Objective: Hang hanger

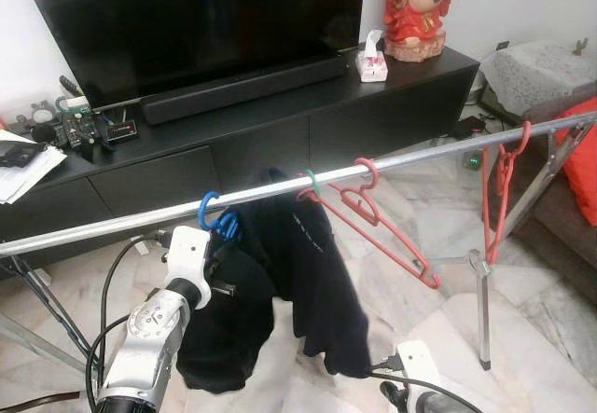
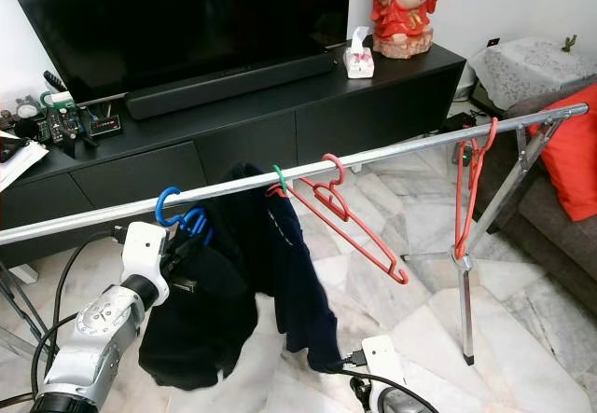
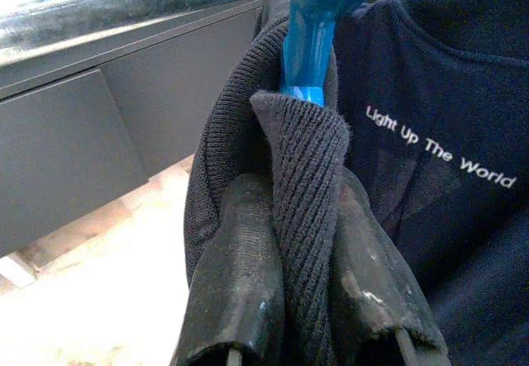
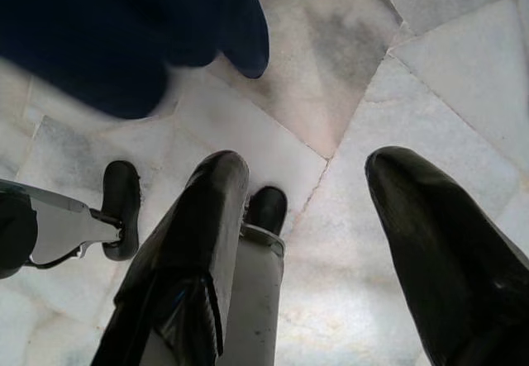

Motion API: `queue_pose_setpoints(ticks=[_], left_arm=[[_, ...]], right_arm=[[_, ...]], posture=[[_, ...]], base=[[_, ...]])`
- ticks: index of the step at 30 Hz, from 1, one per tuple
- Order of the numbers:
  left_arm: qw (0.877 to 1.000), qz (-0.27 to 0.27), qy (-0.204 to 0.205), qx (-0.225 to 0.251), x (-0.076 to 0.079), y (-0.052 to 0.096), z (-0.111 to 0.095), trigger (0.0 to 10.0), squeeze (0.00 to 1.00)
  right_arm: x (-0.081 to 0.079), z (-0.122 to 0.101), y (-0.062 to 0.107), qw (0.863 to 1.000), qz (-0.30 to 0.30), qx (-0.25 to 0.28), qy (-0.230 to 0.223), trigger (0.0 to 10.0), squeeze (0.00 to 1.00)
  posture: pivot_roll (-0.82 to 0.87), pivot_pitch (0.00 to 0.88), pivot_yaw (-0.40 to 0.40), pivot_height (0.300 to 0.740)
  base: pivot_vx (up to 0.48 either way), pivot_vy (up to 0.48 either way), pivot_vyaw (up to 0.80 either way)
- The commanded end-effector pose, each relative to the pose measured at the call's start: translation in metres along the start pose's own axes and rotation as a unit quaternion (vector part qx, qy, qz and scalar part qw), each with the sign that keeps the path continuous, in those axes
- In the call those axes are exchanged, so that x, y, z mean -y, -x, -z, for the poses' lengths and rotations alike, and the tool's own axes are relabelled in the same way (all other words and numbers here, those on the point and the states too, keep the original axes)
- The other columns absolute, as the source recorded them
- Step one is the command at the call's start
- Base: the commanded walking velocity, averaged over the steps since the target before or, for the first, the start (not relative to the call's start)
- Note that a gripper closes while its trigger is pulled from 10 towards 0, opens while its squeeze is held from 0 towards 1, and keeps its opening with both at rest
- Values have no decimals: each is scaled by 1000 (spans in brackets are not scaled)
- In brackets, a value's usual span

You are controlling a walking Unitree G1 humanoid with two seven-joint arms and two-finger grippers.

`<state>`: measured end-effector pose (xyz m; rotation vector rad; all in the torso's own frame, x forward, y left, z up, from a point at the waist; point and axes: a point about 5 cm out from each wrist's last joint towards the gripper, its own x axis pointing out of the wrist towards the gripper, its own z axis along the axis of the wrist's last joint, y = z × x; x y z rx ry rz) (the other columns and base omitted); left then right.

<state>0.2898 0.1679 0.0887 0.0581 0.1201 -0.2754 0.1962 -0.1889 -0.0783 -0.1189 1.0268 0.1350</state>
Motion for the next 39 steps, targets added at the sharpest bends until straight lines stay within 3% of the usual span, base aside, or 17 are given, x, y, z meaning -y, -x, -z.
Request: queue_pose_setpoints(ticks=[1,6,10,17,29,32,39], left_arm=[[1000,-25,-3,8,-7,-4,-8,10000,0],[998,-68,10,2,-14,-7,-8,10000,0],[990,-138,12,-13,-31,-9,-4,10000,0],[984,-176,24,-24,-40,-13,-4,10000,0],[981,-189,19,-45,-42,-17,2,10000,0],[981,-175,8,-88,-39,-20,12,10000,0],[980,-163,3,-112,-34,-21,18,10000,0]], right_arm=[[-2,1,0,1000,-2,-3,-2,10000,0],[-2,1,0,1000,-2,-4,-2,10000,0],[-2,0,0,1000,-2,-4,-1,10000,0],[-2,0,0,1000,-1,-3,-1,10000,0],[-2,0,0,1000,-2,-3,-1,10000,0],[-2,0,0,1000,-2,-3,-3,10000,0],[-3,0,-1,1000,-4,-3,-4,10000,0]], posture=[[-64,0,50,740],[-62,0,49,740],[-63,0,47,740],[-66,0,45,740],[-66,0,45,740],[-70,0,54,740],[-68,0,58,740]], base=[[0,0,0],[0,0,0],[0,0,0],[0,0,0],[0,0,0],[0,0,0],[0,0,0]])
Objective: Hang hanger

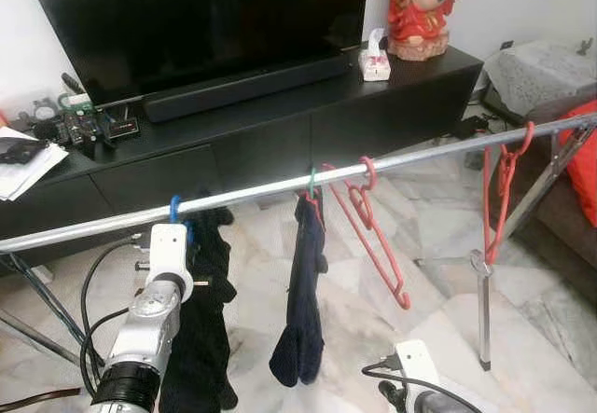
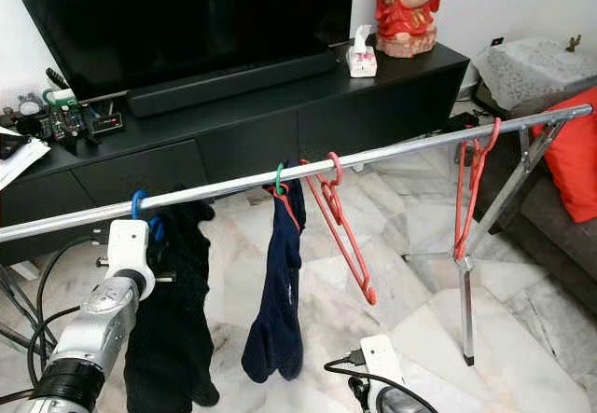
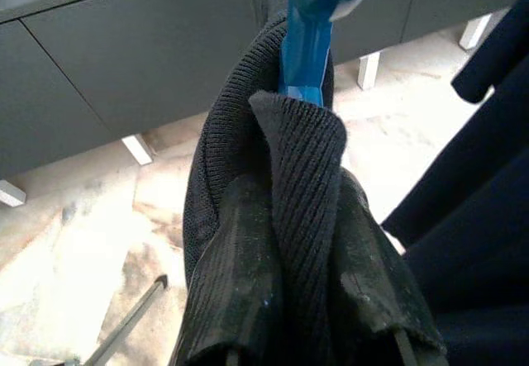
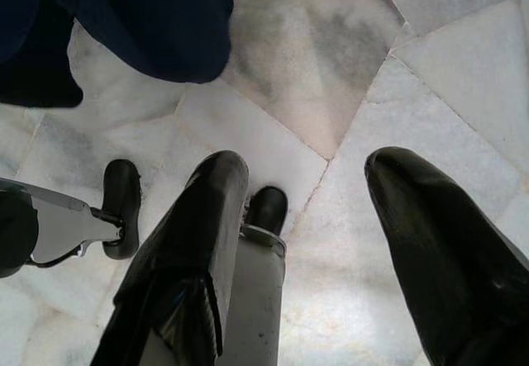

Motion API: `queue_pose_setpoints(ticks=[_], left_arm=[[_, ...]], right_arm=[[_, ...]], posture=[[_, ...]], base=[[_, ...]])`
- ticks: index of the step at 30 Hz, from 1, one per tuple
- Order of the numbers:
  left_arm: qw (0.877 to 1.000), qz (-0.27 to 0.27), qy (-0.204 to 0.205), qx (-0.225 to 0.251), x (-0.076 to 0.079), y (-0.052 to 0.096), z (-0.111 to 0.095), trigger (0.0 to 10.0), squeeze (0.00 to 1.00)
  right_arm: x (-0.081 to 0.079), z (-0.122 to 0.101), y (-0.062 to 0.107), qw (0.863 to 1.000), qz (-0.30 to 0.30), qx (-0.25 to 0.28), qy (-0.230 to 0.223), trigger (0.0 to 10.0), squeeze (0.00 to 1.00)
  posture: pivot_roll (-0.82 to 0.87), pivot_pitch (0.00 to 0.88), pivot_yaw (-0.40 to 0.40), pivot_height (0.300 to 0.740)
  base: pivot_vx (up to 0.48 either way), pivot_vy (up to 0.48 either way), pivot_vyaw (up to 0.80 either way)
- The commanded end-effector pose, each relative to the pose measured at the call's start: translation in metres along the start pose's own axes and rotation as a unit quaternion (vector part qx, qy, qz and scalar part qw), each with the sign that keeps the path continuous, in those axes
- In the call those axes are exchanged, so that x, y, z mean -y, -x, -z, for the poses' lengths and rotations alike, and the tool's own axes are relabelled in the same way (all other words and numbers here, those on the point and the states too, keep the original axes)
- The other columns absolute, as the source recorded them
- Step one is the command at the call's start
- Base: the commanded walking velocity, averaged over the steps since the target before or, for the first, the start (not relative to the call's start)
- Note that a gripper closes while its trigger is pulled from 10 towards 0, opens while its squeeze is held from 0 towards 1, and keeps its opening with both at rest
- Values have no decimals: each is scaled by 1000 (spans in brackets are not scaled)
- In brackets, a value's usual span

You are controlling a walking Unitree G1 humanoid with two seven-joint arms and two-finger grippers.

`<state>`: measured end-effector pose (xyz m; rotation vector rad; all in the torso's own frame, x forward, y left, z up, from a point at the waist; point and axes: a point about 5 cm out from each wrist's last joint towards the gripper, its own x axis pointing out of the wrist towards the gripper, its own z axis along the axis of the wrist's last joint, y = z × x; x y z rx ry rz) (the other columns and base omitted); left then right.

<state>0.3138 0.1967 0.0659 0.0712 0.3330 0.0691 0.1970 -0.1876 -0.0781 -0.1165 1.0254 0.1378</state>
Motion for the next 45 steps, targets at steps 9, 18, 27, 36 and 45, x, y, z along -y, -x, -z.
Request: queue_pose_setpoints(ticks=[9,18,27,36,45], left_arm=[[999,23,-33,-12,3,1,0,10000,0],[999,37,-27,19,5,7,-3,10000,1000],[997,54,-11,56,4,17,-7,10000,1000],[991,66,11,115,-8,50,-11,10000,1000],[983,143,-30,107,-23,117,14,10000,1000]], right_arm=[[-3,1,0,1000,-3,-3,-5,10000,0],[-3,1,0,1000,-3,-4,-4,10000,0],[-2,1,0,1000,-3,-4,-3,10000,0],[-2,1,0,1000,-3,-5,-3,10000,0],[0,1,0,1000,-3,-6,2,10000,0]], posture=[[-68,0,61,740],[-66,0,62,740],[-62,0,60,740],[-56,0,58,740],[-30,0,48,740]], base=[[0,0,0],[0,0,0],[0,0,0],[0,0,0],[0,0,0]])
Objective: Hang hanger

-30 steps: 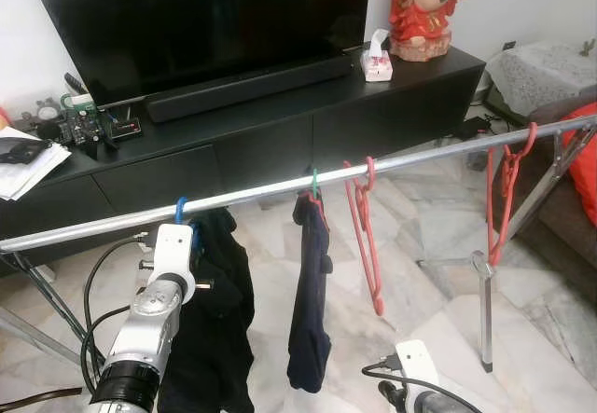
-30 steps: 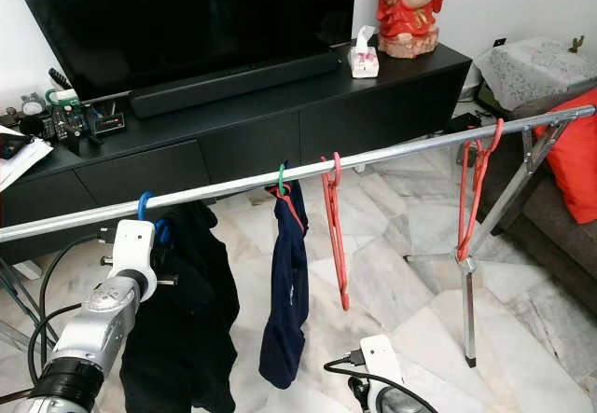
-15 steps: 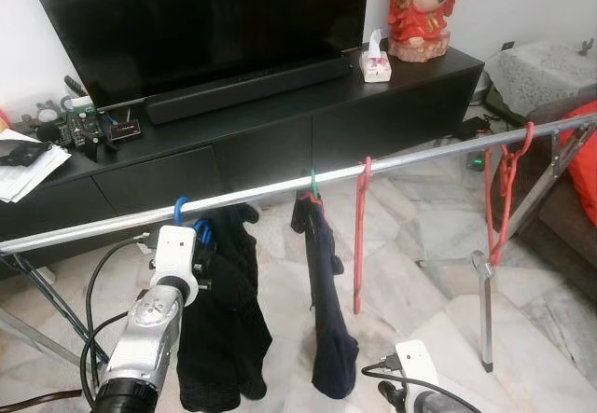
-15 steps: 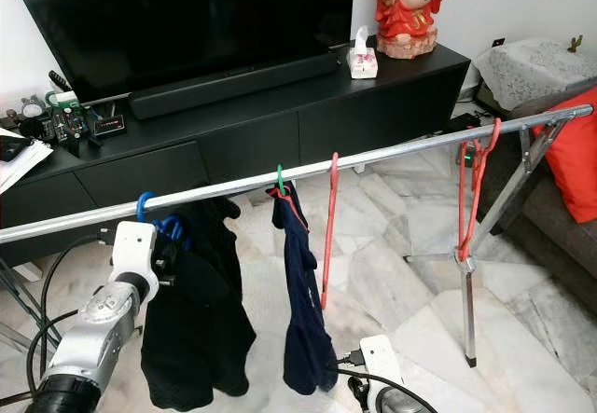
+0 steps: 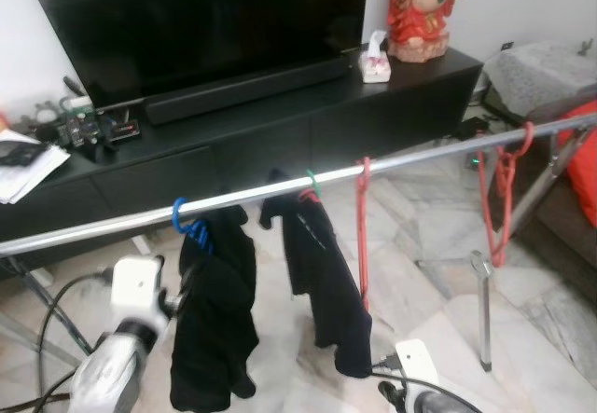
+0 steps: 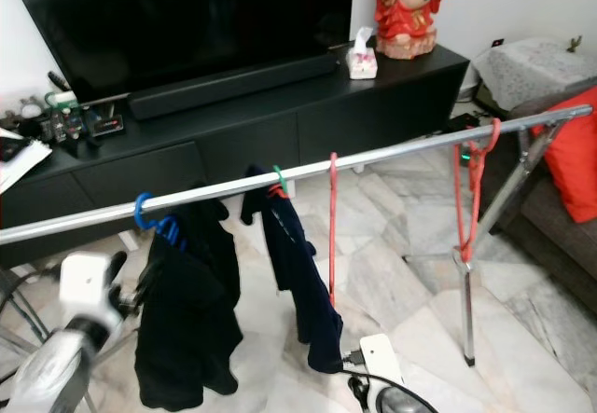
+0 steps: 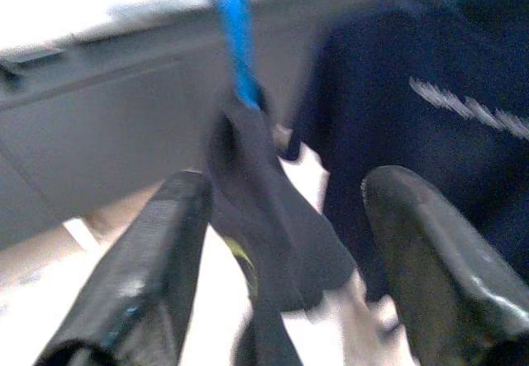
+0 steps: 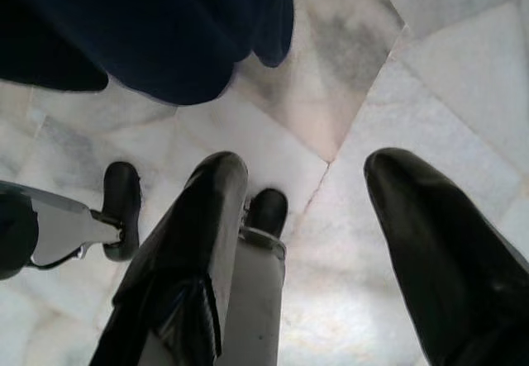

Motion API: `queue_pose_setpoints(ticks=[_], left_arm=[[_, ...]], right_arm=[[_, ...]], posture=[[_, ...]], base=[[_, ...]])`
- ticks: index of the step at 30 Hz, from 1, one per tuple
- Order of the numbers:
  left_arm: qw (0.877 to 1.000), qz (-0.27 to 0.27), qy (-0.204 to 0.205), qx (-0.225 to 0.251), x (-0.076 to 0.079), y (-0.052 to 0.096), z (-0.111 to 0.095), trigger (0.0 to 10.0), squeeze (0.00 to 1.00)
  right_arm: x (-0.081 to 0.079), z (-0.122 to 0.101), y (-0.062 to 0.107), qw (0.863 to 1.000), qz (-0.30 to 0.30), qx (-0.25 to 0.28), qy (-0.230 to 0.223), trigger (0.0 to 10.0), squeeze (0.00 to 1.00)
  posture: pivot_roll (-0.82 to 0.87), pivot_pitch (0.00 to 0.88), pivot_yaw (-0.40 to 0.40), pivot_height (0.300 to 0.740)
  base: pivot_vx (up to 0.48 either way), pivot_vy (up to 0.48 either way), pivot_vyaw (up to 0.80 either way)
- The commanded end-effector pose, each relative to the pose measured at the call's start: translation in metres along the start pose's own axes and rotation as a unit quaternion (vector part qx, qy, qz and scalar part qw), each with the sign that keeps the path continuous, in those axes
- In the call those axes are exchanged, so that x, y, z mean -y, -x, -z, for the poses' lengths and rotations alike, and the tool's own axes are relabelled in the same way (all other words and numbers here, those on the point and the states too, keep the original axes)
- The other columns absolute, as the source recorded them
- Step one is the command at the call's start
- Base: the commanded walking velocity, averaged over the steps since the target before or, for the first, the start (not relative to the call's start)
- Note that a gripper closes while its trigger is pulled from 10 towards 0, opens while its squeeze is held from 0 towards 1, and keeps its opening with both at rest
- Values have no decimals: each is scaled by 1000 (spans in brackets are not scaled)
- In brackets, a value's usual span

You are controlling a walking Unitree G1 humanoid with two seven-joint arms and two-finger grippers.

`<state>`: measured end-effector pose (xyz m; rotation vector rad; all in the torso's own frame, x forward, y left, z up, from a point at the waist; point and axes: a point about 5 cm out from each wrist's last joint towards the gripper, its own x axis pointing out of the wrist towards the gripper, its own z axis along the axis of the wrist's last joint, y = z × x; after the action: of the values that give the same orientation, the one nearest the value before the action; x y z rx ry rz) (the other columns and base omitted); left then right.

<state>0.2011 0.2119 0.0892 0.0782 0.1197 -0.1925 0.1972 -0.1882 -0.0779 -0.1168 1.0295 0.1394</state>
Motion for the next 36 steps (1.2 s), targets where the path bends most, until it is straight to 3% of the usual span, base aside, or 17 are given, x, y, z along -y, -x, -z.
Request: queue_pose_setpoints(ticks=[1,4,6,8,11,12,13,14,16,21,23,24,27,33,36], left_arm=[[1000,27,-10,-11,2,8,-2,10000,1000],[993,76,-16,-86,3,39,18,10000,1000],[989,91,-11,-112,4,45,27,10000,1000],[978,115,5,-174,5,63,48,10000,1000],[976,85,10,-198,-4,70,62,10000,1000],[975,62,19,-214,-9,74,73,10000,918],[966,26,37,-254,-15,81,95,10000,0],[966,26,37,-254,-15,81,95,10000,0],[955,8,51,-294,-16,88,115,10000,0],[954,10,52,-295,-16,88,116,10000,0],[942,-55,52,-327,-22,81,142,10000,0],[930,-87,60,-351,-21,75,160,10000,0],[916,-104,89,-376,-14,63,173,10000,0],[911,-106,84,-390,-4,42,176,10000,0],[911,-128,84,-384,-3,24,174,10000,0]], right_arm=[[-1,1,0,1000,-3,-4,1,10000,0],[0,1,0,1000,-2,-4,2,10000,0],[0,1,0,1000,-2,-4,3,10000,0],[0,1,0,1000,-2,-5,4,10000,0],[0,1,0,1000,-2,-4,4,10000,0],[0,1,0,1000,-2,-4,3,10000,0],[-1,1,0,1000,-3,-5,3,10000,0],[-1,1,0,1000,-3,-5,3,10000,0],[-1,1,0,1000,-2,-4,2,10000,0],[-1,1,0,1000,-2,-4,2,10000,0],[-2,2,0,1000,-2,-5,3,10000,0],[-2,3,0,1000,-2,-6,3,10000,0],[-3,4,0,1000,-1,-5,-4,10000,0],[-5,5,0,1000,-3,-6,-7,10000,0],[-6,6,0,1000,-3,-6,-10,10000,0]], posture=[[-26,0,46,740],[-12,0,41,740],[-10,0,39,740],[-14,0,42,740],[-14,0,42,740],[-18,0,41,740],[-25,0,43,740],[-25,0,43,740],[-25,0,43,740],[-25,0,43,740],[-38,0,26,740],[-57,0,35,740],[-77,0,51,740],[-84,0,54,740],[-103,0,63,740]], base=[[0,0,0],[0,0,0],[0,0,0],[0,0,0],[0,0,0],[0,0,0],[0,0,0],[0,0,0],[0,0,0],[0,0,0],[0,0,0],[0,0,0],[0,0,0],[0,0,0],[0,0,0]])
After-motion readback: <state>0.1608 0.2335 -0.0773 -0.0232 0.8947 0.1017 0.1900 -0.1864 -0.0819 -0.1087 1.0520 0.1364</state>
